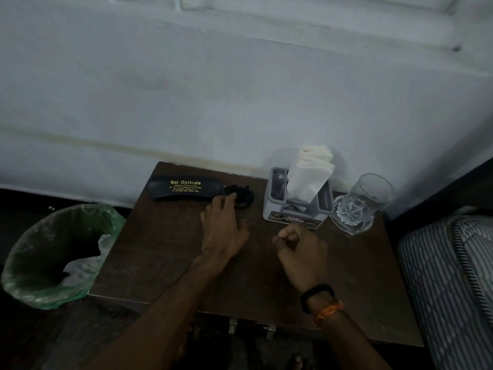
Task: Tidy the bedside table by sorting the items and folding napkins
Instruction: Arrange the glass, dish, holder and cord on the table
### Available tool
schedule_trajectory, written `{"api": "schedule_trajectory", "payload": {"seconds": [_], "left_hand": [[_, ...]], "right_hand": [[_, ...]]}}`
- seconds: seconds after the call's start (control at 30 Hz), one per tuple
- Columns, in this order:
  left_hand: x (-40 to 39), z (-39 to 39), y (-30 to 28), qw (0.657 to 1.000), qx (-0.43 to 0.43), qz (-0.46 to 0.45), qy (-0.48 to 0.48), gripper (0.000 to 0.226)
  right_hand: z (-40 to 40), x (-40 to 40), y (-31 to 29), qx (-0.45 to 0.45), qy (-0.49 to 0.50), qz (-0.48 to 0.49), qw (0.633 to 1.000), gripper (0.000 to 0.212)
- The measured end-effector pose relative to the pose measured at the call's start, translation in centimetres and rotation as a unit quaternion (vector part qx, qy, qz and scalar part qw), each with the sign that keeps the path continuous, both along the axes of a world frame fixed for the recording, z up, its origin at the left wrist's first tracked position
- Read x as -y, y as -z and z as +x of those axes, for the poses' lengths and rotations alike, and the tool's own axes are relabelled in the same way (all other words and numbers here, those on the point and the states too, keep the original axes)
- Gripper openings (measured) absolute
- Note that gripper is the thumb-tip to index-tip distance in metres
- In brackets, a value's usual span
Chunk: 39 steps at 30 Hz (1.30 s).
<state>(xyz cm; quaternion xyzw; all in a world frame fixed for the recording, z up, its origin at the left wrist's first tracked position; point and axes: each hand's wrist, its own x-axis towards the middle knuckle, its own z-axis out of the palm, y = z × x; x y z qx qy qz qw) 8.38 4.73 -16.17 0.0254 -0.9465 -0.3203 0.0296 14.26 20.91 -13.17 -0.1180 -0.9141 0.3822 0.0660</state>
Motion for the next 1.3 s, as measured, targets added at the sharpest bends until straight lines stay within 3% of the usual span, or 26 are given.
{"api": "schedule_trajectory", "payload": {"seconds": [0.37,0.5,0.63,0.8,1.3], "left_hand": [[0.1,0.1,-0.1,0.999,0.001,0.001,0.032,0.076],[2.1,-0.1,-1.2,0.995,-0.07,-0.02,-0.069,0.065],[4.8,-0.3,-1.5,0.987,-0.065,-0.044,-0.142,0.07],[7.1,-0.6,-0.5,0.993,-0.026,-0.03,-0.111,0.065],[8.0,-1.6,-0.2,0.995,-0.022,0.05,-0.078,0.068]], "right_hand": [[-0.5,0.7,0.2,0.012,-0.016,0.004,1.0,0.01],[-0.5,1.5,0.2,0.003,-0.031,0.016,0.999,0.012],[-0.7,2.5,0.2,0.002,-0.049,0.027,0.998,0.015],[-0.8,3.6,0.3,0.008,-0.07,0.039,0.997,0.017],[-1.1,4.0,0.5,0.024,-0.093,0.045,0.994,0.018]]}}
